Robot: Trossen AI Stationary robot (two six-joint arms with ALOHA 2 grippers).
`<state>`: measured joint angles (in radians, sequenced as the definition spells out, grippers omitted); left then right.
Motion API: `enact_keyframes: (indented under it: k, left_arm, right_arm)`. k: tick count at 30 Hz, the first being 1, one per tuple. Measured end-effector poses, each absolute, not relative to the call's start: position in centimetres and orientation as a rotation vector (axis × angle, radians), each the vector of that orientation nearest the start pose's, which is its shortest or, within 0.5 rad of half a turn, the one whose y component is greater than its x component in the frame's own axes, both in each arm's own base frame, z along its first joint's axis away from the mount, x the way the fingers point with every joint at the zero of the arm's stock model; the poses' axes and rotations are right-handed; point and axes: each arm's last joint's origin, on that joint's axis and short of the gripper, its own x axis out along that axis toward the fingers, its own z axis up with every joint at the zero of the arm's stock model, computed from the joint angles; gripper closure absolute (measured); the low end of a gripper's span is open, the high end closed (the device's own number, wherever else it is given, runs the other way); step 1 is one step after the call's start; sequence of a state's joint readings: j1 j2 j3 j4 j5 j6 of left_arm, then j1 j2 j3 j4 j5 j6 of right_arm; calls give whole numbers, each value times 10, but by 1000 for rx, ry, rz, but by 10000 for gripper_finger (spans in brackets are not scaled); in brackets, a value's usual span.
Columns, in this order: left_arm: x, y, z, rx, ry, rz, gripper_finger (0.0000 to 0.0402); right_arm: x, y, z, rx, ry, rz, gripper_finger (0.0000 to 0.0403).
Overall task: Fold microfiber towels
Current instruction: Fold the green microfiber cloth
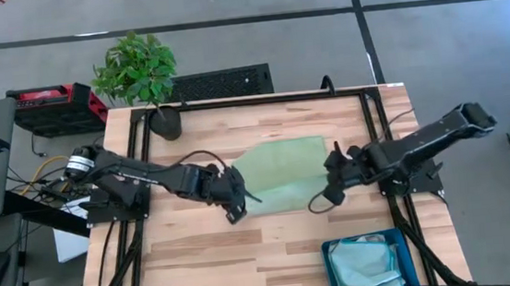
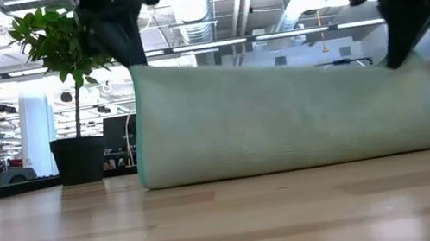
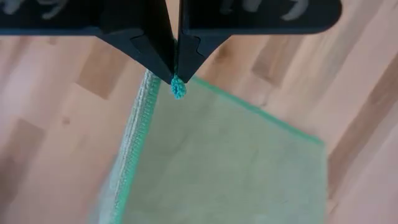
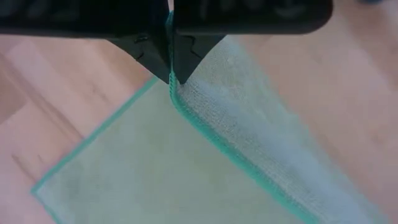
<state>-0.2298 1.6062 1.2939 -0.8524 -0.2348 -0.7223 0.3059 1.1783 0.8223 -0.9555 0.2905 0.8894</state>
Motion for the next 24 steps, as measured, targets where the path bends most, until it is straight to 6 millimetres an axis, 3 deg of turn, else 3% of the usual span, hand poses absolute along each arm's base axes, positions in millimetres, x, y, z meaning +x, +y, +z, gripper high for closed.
enact_keyframes:
  k: [13,24]
  left_arm:
    - [315,-33,255,-343,1065,477,401]
    - [317,0,255,-350,1057,562,401]
  right_arm:
    - [213,15,202,380,1233,-631,371]
    - [225,-29,193,397,1212,-720,343]
